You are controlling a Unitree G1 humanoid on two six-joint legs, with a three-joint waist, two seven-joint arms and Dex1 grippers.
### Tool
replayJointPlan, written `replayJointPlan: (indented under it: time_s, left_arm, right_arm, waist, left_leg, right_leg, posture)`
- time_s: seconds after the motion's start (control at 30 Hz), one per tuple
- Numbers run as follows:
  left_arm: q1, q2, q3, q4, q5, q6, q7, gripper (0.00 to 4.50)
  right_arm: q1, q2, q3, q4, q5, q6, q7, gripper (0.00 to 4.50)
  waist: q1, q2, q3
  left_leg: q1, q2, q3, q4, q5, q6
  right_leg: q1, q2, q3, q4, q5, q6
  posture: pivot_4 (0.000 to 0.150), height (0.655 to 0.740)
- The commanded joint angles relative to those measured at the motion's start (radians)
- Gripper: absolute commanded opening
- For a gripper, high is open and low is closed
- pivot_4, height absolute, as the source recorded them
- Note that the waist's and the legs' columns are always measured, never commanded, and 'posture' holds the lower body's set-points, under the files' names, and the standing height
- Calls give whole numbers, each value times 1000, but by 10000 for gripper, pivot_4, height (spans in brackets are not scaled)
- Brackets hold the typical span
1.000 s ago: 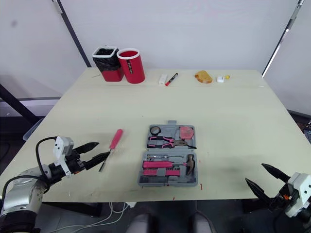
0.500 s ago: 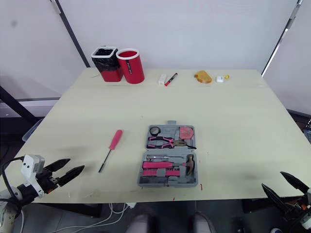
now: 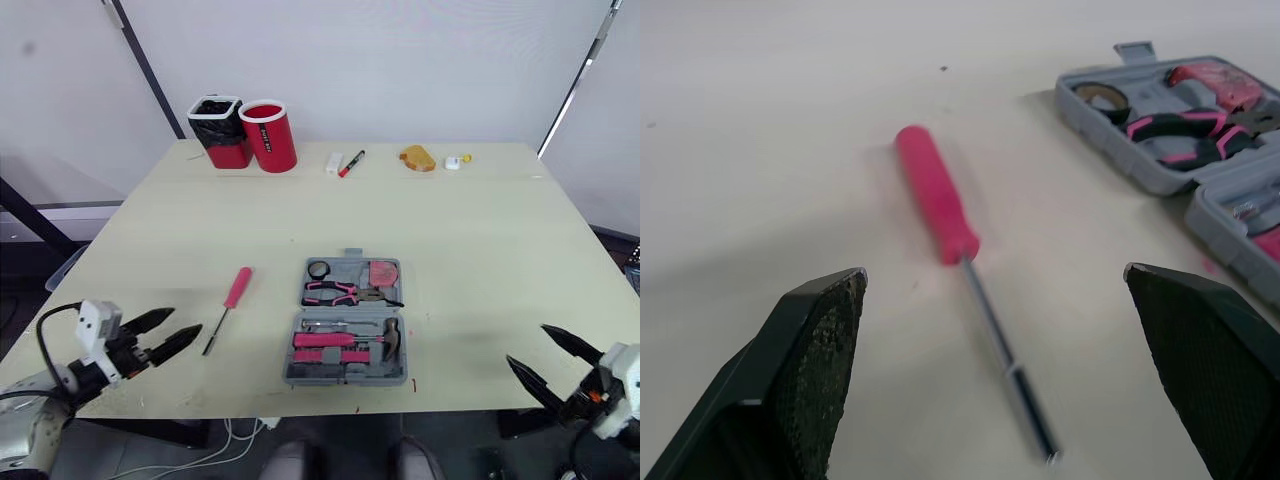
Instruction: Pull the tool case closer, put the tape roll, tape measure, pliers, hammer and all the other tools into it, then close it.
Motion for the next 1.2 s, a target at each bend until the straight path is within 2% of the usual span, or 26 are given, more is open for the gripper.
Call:
replayJointPlan:
  time_s: [0.03,0.2,0.33,0.47,0.83,0.93,1.13,1.2]
  left_arm:
    - [-24,-12,-15,-62,4,31,69,44252]
    - [-77,-70,-76,-109,47,101,218,44252]
    - [-85,-83,-119,-125,76,132,261,44252]
    - [-137,-145,-152,-110,137,187,420,44252]
    - [-227,-221,-188,-24,195,225,562,44252]
    - [-237,-233,-197,-14,193,219,561,36333]
    - [-207,-253,-207,-56,210,234,590,5455]
    - [-178,-253,-210,-101,212,245,594,4026]
  right_arm:
    - [-15,-25,13,-72,28,40,1,45000]
    - [-67,-49,86,-142,24,69,19,45000]
    - [-98,-56,118,-170,22,83,19,45000]
    - [-162,-80,157,-214,35,112,24,45000]
    - [-201,-117,193,-207,21,115,69,45000]
    - [-202,-119,194,-189,8,102,80,45000]
    - [-198,-107,196,-177,-5,87,86,45000]
    - [-196,-102,201,-177,-7,83,87,45000]
  waist:
    - [0,0,0]
    - [0,-1,0]
    - [-1,-1,0]
    - [0,-1,0]
    - [3,-2,-1]
    - [2,-2,-1]
    - [2,-2,-1]
    - [1,-2,-1]
  left_leg:
    - [0,0,0,0,0,0]
    - [0,0,0,1,0,0]
    - [0,-1,-1,0,0,0]
    - [0,-1,-1,1,0,0]
    - [-2,-1,-4,1,0,0]
    - [-2,-1,-5,1,0,0]
    - [-2,-1,-5,1,0,0]
    - [-2,-1,-5,1,0,0]
  right_leg:
    - [0,0,0,0,0,0]
    - [0,0,0,0,1,1]
    - [0,1,0,0,2,3]
    - [0,1,0,0,2,3]
    - [1,2,-1,0,2,4]
    - [1,2,-1,0,2,4]
    - [1,2,-1,0,2,4]
    - [1,2,-1,0,2,4]
  posture:
    - [1500,7400]
    - [1500,7400]
    - [1500,7400]
    - [1500,7400]
    - [1500,7400]
    - [1500,7400]
    - [1500,7400]
    - [1500,7400]
